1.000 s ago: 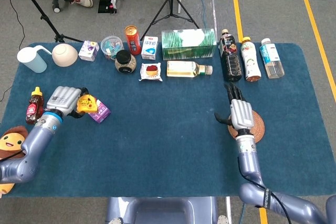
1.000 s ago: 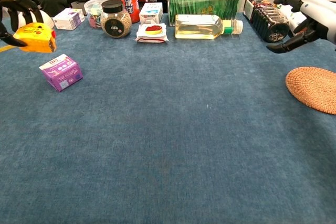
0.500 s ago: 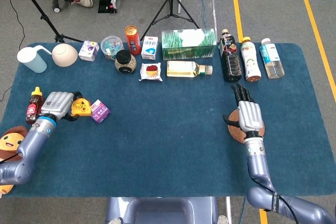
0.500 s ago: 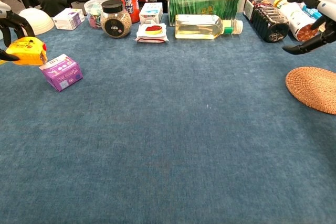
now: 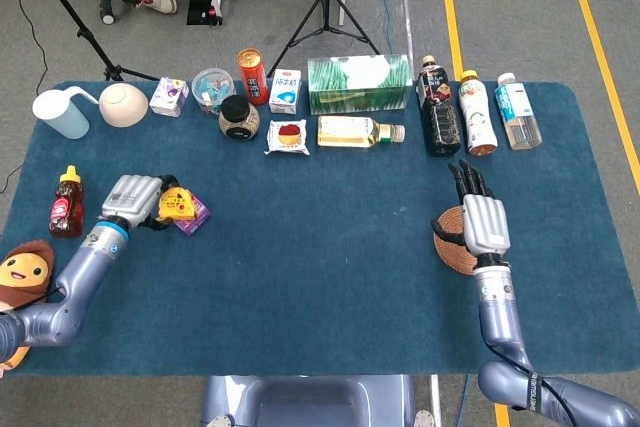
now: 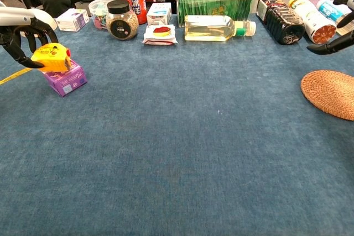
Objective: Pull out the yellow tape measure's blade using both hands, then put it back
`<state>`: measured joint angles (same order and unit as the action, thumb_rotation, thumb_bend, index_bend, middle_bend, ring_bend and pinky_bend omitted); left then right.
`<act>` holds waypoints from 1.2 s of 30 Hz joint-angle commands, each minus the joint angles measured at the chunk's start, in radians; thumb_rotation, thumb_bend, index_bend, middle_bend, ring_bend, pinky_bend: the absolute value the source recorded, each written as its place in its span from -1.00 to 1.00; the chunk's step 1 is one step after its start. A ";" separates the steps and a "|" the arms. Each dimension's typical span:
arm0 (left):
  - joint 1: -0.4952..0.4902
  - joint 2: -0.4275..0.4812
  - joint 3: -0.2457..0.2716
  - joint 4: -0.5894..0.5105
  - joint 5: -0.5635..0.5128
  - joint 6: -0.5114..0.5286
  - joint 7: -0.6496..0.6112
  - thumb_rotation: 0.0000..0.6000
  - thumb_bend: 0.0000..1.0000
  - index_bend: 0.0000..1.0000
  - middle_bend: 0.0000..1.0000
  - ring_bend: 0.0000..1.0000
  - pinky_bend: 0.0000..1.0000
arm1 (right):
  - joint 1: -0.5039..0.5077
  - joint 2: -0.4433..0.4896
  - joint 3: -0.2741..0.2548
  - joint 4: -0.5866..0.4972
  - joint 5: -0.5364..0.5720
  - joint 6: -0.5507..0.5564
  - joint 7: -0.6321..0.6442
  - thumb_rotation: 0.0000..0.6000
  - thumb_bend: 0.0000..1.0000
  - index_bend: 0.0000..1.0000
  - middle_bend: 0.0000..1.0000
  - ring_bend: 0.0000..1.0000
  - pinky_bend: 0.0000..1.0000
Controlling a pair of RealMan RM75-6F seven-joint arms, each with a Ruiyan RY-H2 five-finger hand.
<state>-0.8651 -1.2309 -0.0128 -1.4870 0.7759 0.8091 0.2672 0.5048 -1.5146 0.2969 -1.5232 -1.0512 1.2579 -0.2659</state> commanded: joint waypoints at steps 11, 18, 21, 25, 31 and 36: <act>-0.029 0.023 0.014 -0.022 -0.084 -0.062 0.083 1.00 -0.55 -0.57 -0.94 -1.00 -0.56 | -0.007 0.011 0.003 -0.013 -0.008 0.005 0.008 0.80 -0.41 -0.99 -0.92 -0.93 -0.56; -0.022 0.026 0.008 -0.031 -0.076 -0.039 0.091 1.00 -0.58 -0.81 -1.00 -1.00 -0.68 | -0.010 0.018 0.004 -0.015 -0.010 0.005 0.010 0.80 -0.41 -0.99 -0.92 -0.93 -0.56; -0.015 0.025 0.002 -0.033 -0.061 -0.015 0.091 1.00 -0.58 -0.84 -1.00 -1.00 -0.70 | -0.011 0.021 0.004 -0.016 -0.014 0.008 0.012 0.80 -0.41 -0.99 -0.91 -0.93 -0.56; 0.004 0.029 -0.013 -0.041 -0.029 0.038 0.083 1.00 -0.58 -0.84 -1.00 -1.00 -0.70 | -0.013 0.030 0.005 -0.018 -0.017 0.007 0.013 0.80 -0.41 -0.98 -0.91 -0.92 -0.56; 0.069 0.069 -0.031 -0.104 0.041 0.169 0.052 1.00 -0.58 -0.83 -1.00 -1.00 -0.70 | -0.017 0.054 -0.002 -0.010 -0.029 0.009 -0.002 0.81 -0.41 -0.92 -0.86 -0.90 -0.55; 0.158 0.090 -0.036 -0.145 0.113 0.325 0.013 1.00 -0.58 -0.69 -1.00 -1.00 -0.61 | -0.021 0.075 -0.018 0.008 -0.051 0.014 -0.026 0.80 -0.40 -0.72 -0.78 -0.83 -0.55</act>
<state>-0.7611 -1.1579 -0.0427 -1.6019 0.8431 1.0568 0.3084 0.4855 -1.4449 0.2845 -1.5209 -1.0954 1.2684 -0.2846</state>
